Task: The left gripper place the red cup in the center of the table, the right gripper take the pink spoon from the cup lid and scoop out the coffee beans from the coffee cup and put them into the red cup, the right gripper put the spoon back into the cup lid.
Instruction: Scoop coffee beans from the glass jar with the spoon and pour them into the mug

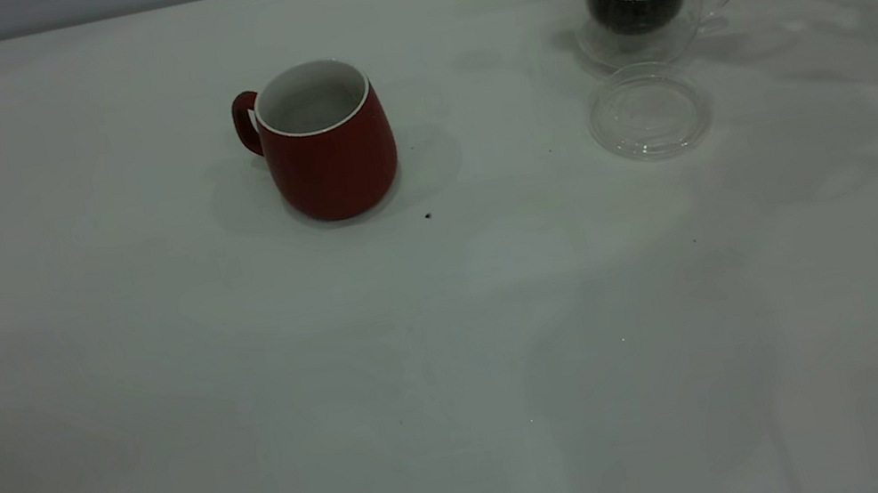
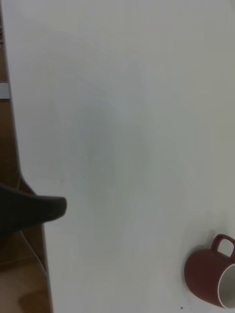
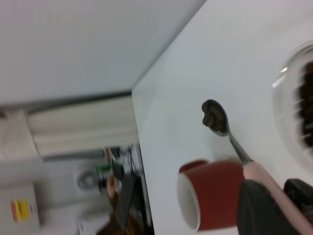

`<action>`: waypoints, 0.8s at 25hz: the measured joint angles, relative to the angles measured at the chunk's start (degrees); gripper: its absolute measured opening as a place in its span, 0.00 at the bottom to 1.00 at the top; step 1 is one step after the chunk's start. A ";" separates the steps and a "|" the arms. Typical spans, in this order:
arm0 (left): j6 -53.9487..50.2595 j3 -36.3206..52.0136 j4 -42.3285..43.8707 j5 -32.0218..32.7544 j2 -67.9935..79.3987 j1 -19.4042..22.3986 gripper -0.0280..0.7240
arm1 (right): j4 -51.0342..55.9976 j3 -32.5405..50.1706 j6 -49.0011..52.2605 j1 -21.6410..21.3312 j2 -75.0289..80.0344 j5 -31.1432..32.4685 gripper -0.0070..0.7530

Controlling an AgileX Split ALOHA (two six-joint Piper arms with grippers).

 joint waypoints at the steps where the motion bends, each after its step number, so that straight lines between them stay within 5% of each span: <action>1: 0.00 0.00 0.00 0.00 0.00 0.00 0.82 | -0.16 0.00 0.00 1.38 -1.03 0.00 0.14; 12: 0.00 0.00 0.00 0.00 0.00 0.00 0.82 | 0.30 -0.06 -0.50 16.62 -4.90 0.61 0.14; 20: -0.05 0.00 0.00 0.00 0.00 0.00 0.82 | -0.37 -0.06 -5.33 21.66 -3.45 -5.23 0.14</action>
